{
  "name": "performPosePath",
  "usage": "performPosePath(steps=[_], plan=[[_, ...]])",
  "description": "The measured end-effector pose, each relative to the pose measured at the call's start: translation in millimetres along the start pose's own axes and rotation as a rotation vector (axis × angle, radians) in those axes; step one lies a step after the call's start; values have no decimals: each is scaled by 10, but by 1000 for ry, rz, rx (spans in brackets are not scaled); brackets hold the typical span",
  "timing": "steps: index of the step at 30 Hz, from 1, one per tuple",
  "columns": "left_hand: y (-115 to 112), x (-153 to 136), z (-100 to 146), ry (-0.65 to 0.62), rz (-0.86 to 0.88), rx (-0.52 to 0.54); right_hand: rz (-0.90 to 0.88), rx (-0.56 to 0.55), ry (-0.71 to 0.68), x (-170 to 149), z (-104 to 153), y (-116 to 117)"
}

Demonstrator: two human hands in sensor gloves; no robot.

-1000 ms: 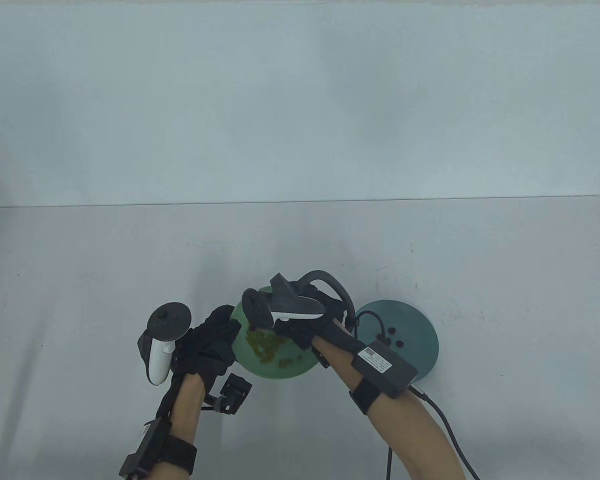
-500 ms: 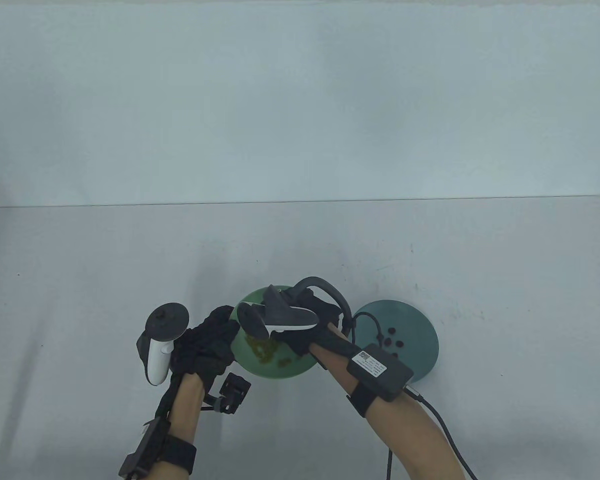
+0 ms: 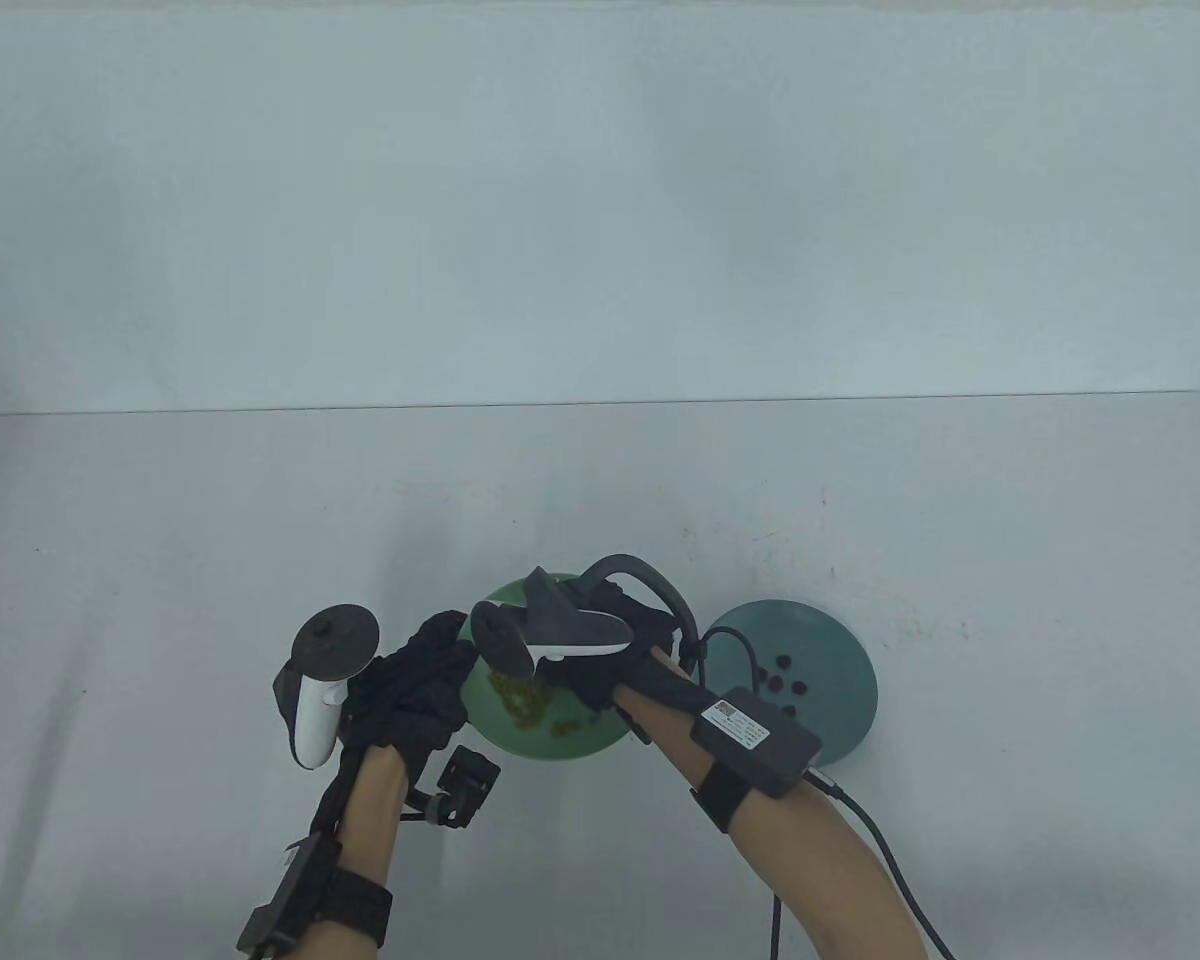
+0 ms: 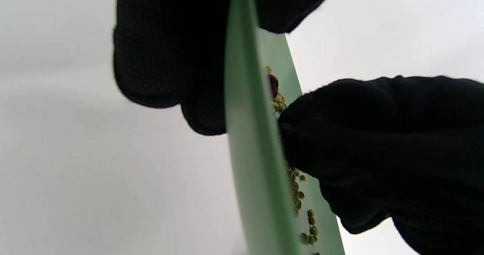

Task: Pick cranberries with hand pinch into plate

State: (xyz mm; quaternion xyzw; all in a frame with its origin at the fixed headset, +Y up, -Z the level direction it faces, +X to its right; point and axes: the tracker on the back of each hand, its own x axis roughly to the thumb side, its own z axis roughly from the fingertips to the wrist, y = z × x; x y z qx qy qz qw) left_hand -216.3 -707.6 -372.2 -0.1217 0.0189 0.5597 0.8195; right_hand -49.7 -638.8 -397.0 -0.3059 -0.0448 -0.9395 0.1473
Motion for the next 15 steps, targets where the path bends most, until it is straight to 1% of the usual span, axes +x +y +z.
performPosePath(steps=[8, 12, 15], plan=[[1, 2, 4, -2, 9, -2, -13, -7, 0, -38, 25, -51], [3, 2, 8, -1, 7, -1, -47, -47, 12, -116, 107, -183], [8, 1, 8, -1, 3, 3, -55, -77, 23, -206, 224, -306]])
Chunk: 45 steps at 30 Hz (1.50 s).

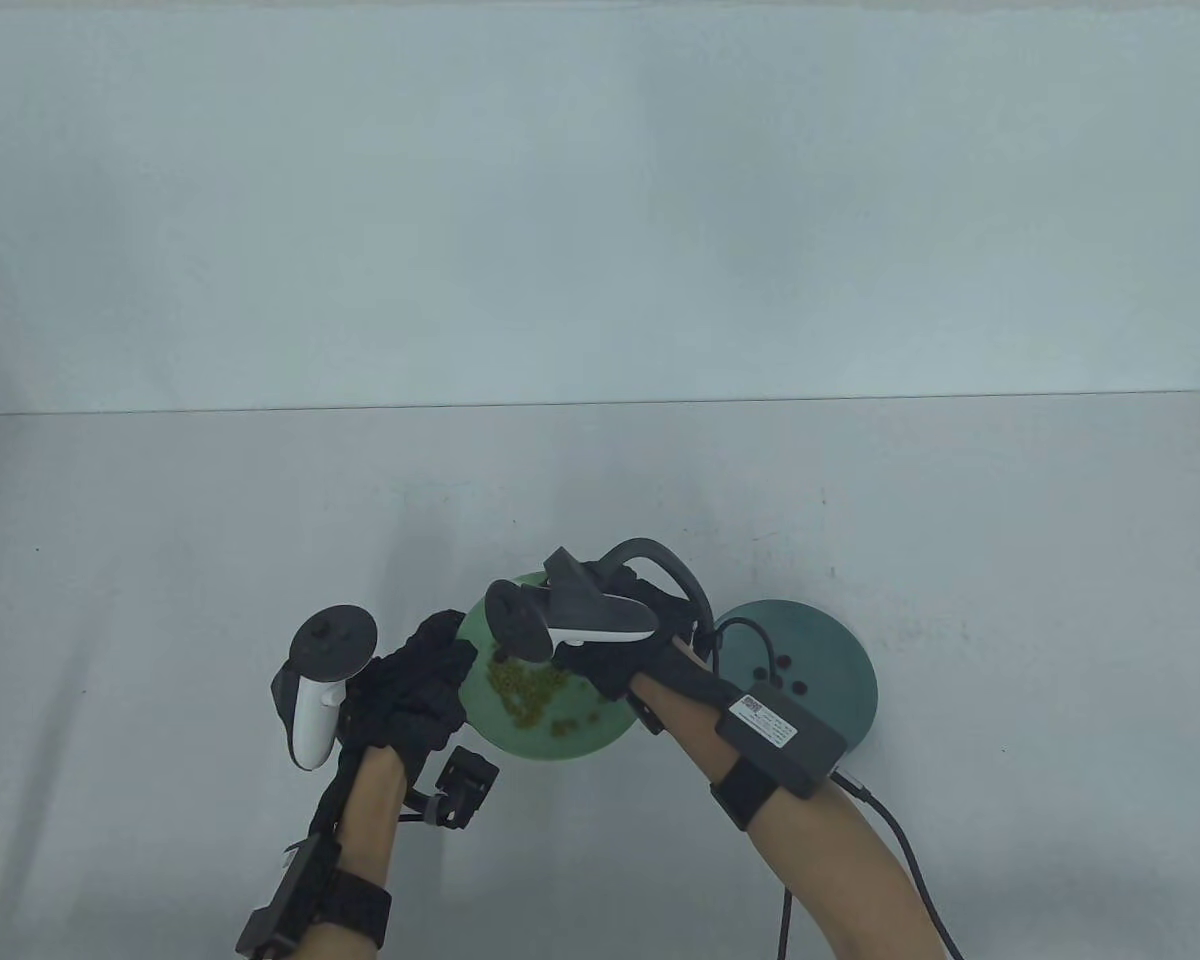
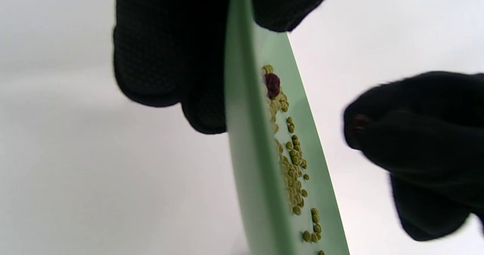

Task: Pick cranberries with hand pinch into plate

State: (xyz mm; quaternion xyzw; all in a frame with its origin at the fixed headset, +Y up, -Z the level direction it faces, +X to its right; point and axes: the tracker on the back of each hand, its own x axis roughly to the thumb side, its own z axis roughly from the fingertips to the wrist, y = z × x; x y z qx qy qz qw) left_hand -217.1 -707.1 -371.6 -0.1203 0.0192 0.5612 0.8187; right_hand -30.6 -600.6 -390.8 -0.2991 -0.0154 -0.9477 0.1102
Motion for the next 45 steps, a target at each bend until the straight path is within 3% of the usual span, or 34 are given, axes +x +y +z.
performPosePath(steps=[7, 13, 26, 37, 45], plan=[[7, -7, 5, 3, -8, 5, 5, -51, 87, -363, 326, -179], [23, -9, 12, 3, -8, 14, 1, -28, 195, -736, 596, -64], [32, -3, 13, -7, -6, 14, -30, 133, 378, -1344, 990, 702], [37, -3, 17, -7, -5, 16, -72, 267, 454, -1514, 1096, 1289], [39, -4, 18, -5, -14, 18, -99, 332, 495, -1586, 1141, 1558]])
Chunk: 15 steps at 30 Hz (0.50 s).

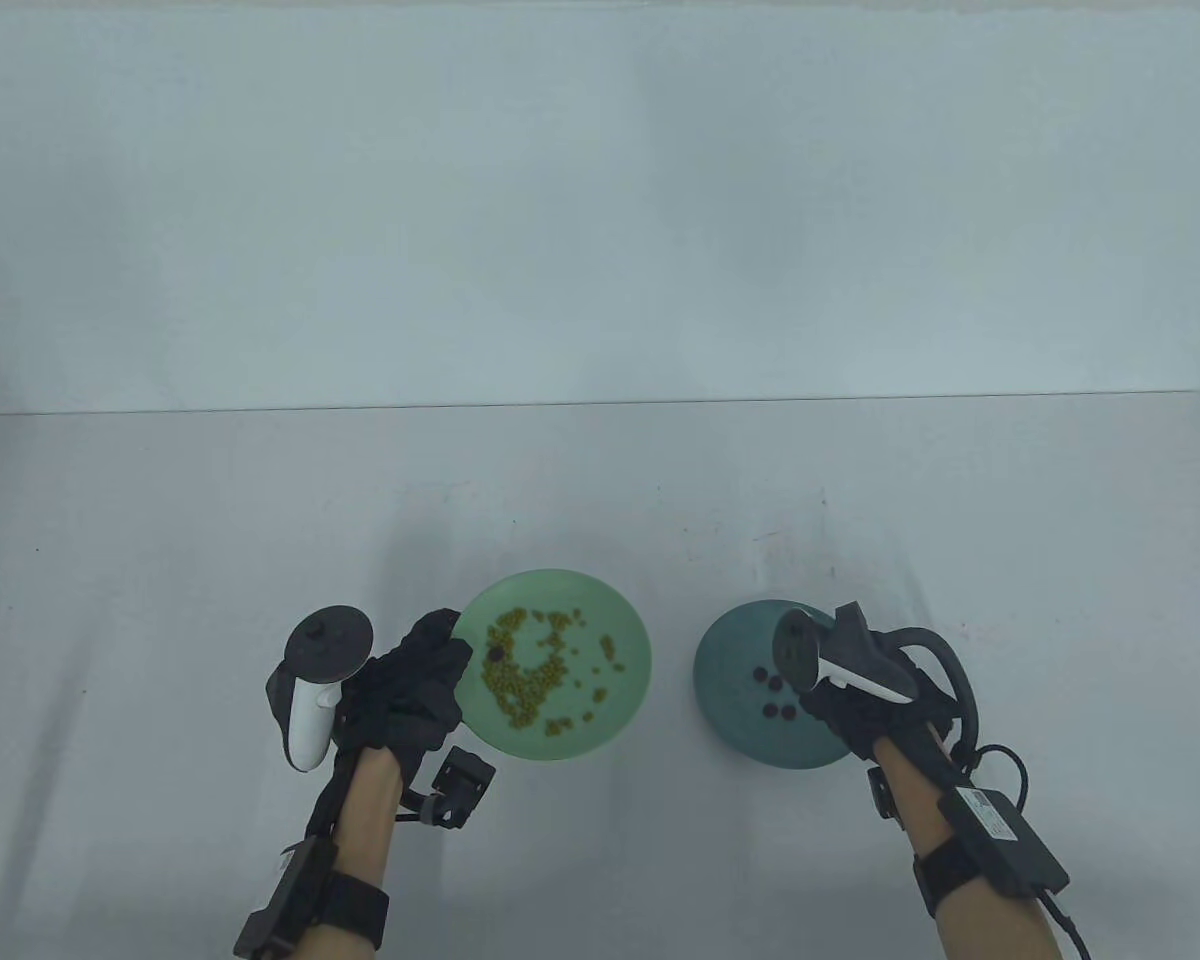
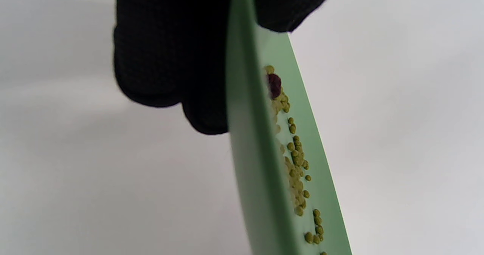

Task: Pick cranberries with hand pinch into plate

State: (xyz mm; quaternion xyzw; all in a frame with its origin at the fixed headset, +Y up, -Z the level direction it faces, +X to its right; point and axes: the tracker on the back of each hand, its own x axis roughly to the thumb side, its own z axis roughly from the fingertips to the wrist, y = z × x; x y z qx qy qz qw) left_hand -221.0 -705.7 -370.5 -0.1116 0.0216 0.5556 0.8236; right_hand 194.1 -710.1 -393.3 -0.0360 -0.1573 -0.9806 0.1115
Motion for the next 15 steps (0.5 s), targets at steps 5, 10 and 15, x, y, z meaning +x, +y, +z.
performPosePath(steps=[5, 10, 15], plan=[[1, -3, -2, 2, -1, 0, -28, 11, 15, -45, -23, 82], [1, -3, -2, 4, -2, 1, -45, -13, 20, -78, -4, 8], [2, -3, -4, 3, -1, 1, -30, -53, 11, -69, 45, -192]])
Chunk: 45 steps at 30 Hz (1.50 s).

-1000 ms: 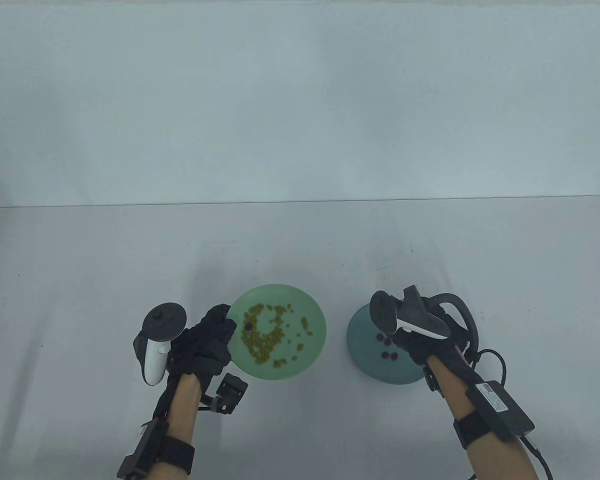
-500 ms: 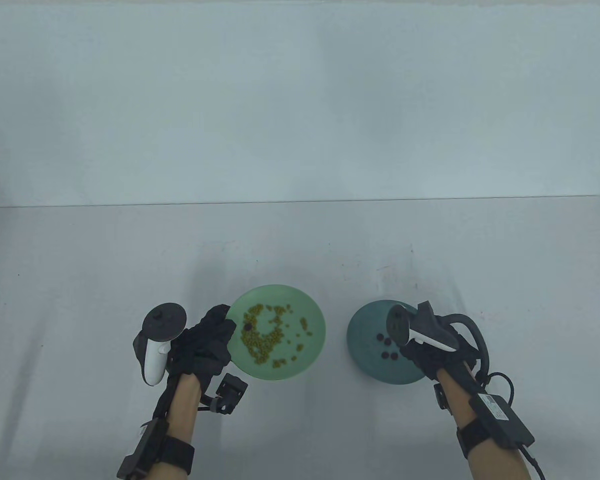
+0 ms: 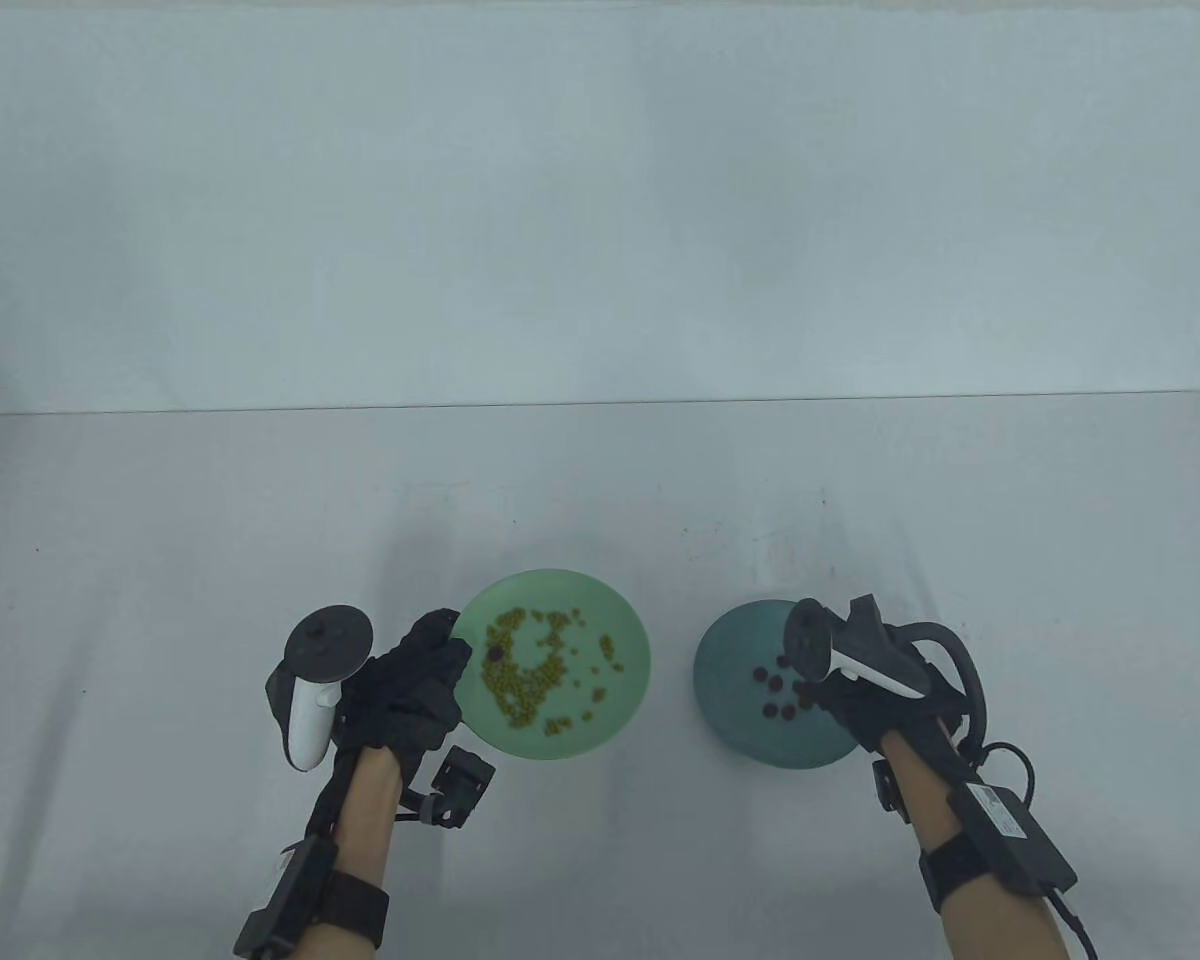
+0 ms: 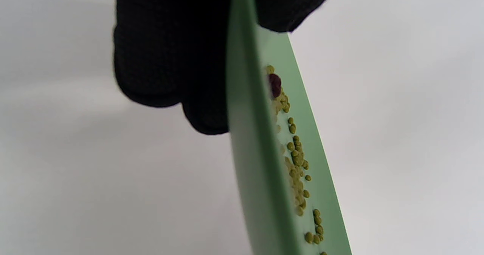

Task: Pick cranberries with hand pinch into plate

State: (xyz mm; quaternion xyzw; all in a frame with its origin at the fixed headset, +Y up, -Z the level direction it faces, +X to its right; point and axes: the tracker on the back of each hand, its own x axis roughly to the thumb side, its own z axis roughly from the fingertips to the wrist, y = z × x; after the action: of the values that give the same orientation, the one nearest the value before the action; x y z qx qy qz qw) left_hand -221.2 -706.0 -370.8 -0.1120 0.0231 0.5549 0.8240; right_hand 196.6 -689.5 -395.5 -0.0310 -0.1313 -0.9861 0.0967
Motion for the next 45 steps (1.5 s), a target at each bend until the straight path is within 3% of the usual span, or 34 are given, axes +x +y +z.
performPosePath(steps=[9, 13, 20, 32, 45], plan=[[-6, 4, -3, -2, -4, -4, 45, -160, -82, 309, 181, -713], [-13, 5, -5, -3, -5, -7, 62, -226, -148, 591, 252, -1001], [-29, 11, -7, -6, -10, -12, 91, -289, -275, 1173, 306, -1305], [-51, 11, -13, -6, -12, -22, 58, -297, -453, 1989, 266, -1271], [-58, 15, -16, -5, -10, -25, 52, -280, -519, 2390, 106, -1036]])
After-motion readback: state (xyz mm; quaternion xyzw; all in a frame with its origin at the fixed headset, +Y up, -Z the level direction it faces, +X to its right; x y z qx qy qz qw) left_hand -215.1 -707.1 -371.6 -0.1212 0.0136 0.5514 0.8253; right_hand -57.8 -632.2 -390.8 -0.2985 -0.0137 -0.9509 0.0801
